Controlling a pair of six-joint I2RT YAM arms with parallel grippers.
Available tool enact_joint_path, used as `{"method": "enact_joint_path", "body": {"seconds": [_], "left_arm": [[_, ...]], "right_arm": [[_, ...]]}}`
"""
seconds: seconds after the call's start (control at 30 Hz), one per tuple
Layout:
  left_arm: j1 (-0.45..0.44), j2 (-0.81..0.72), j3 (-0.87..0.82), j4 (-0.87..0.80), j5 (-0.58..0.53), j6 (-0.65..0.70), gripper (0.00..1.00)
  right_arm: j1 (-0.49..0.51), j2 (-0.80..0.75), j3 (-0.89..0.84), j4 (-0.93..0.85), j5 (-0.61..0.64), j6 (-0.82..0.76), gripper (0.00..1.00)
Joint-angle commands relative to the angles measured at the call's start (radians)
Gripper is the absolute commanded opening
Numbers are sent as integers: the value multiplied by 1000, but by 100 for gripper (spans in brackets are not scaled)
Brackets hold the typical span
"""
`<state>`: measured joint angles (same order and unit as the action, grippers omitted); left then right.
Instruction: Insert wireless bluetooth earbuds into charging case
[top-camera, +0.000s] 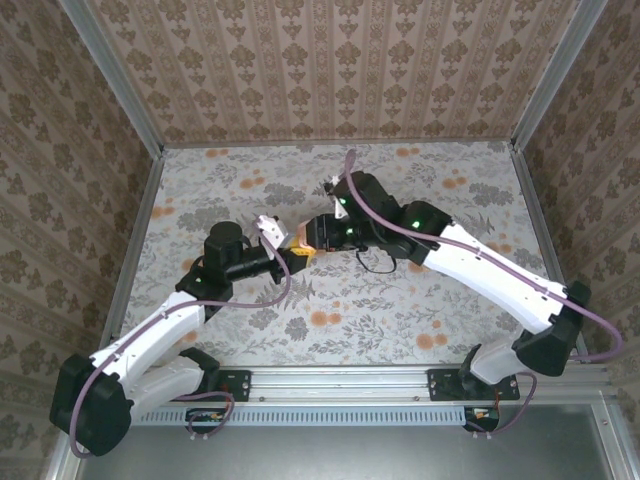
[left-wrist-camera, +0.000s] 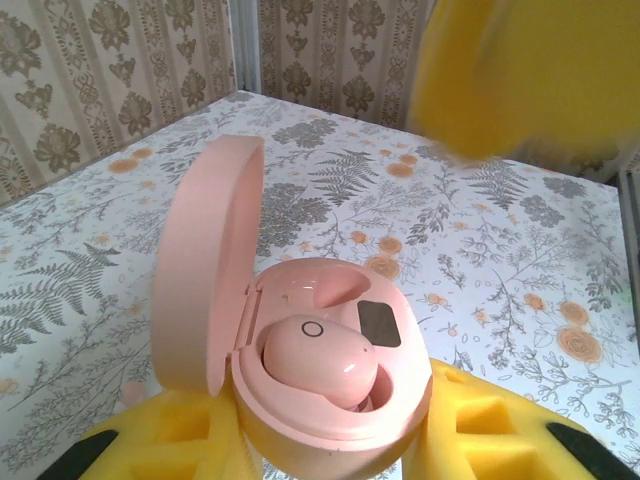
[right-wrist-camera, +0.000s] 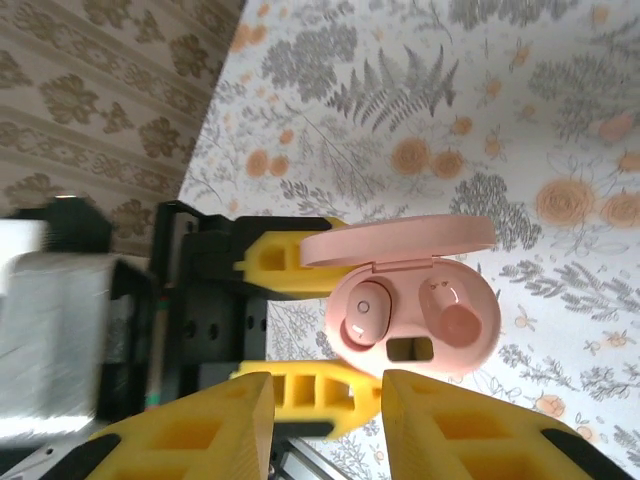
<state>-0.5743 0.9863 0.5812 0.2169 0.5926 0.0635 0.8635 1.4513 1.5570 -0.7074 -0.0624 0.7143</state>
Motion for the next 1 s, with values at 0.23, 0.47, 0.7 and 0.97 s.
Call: {"method": "enact_joint_path", "body": {"seconds": [0.23,0.47,0.7,0.97], "left_arm": [[62,-78,-25,-45,-46,-39,15],[82,-135,-40,-113,-72,-15,16],[88,-174,-47,-161,-79,10,16],[91,-184,-53,-176,-78,25,16]], "right_arm": [[-187,-7,-21,-63,34,-72,34],[-225,234,21,-3,-55,-70,33],[-247,473,86,114,-125,65,29],[-259,665,134,209,-113,157,29]]}}
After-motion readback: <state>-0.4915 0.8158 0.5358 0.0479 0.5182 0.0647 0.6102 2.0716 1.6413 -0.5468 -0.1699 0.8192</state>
